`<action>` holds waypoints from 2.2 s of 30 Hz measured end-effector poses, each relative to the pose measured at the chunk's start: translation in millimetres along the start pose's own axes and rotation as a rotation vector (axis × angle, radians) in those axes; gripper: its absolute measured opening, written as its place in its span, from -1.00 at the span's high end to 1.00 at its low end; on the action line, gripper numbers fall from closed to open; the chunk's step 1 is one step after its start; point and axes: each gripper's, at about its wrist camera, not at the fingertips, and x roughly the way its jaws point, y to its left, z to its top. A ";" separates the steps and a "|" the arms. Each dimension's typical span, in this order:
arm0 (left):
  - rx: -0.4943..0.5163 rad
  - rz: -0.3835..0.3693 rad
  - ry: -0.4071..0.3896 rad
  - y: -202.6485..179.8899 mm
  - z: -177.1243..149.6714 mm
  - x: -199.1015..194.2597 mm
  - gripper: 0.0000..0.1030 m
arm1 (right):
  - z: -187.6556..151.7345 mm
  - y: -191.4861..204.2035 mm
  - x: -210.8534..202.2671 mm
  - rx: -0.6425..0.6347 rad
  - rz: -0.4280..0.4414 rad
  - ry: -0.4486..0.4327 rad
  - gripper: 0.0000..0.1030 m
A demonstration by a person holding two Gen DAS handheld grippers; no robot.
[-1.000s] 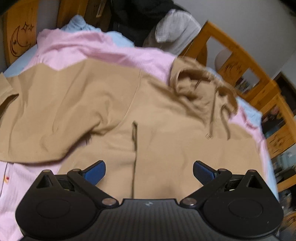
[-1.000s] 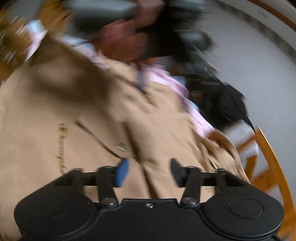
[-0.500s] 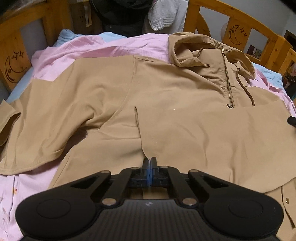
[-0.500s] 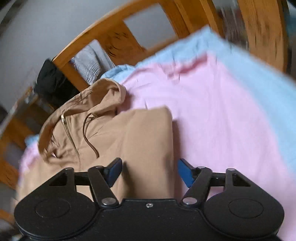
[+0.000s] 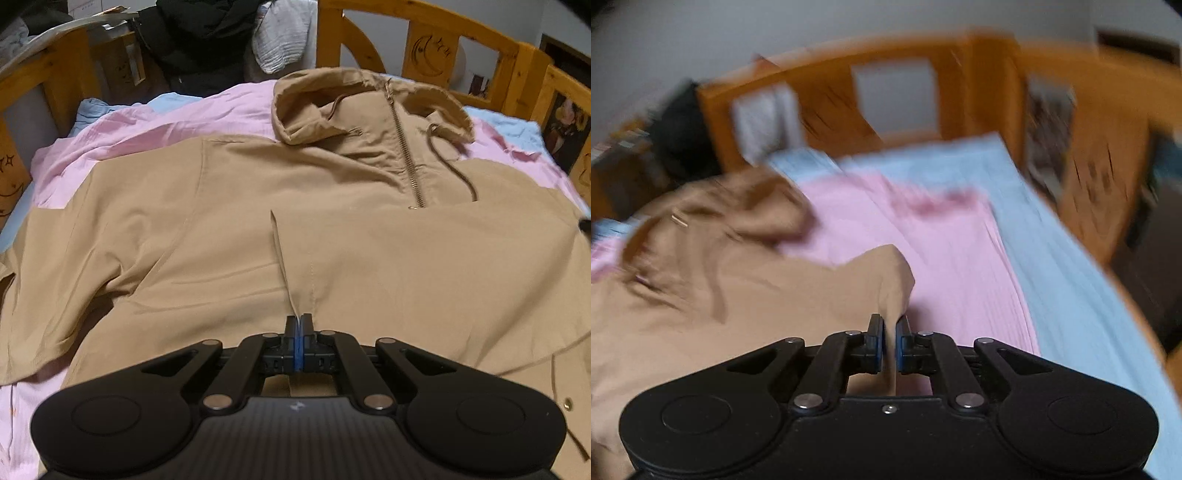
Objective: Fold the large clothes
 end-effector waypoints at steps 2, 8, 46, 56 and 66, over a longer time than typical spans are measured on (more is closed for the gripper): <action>-0.013 0.013 0.005 5.1 1.6 2.8 1.00 | -13.7 -12.7 6.8 0.098 0.026 0.037 0.59; -0.007 -0.004 0.037 20.1 0.8 11.8 1.00 | -43.3 -30.8 -5.6 0.168 0.231 0.096 0.13; 0.170 0.800 -0.032 224.3 -67.8 -12.8 0.74 | -93.2 202.7 -99.7 -0.412 0.378 -0.071 -0.96; -0.091 0.589 -0.187 227.1 -43.8 -89.0 1.00 | -87.4 214.6 -113.8 -0.390 0.436 -0.083 -0.97; -0.125 0.166 -0.332 149.3 -21.7 -187.9 1.00 | -70.2 245.5 -86.7 0.143 0.920 0.242 -0.97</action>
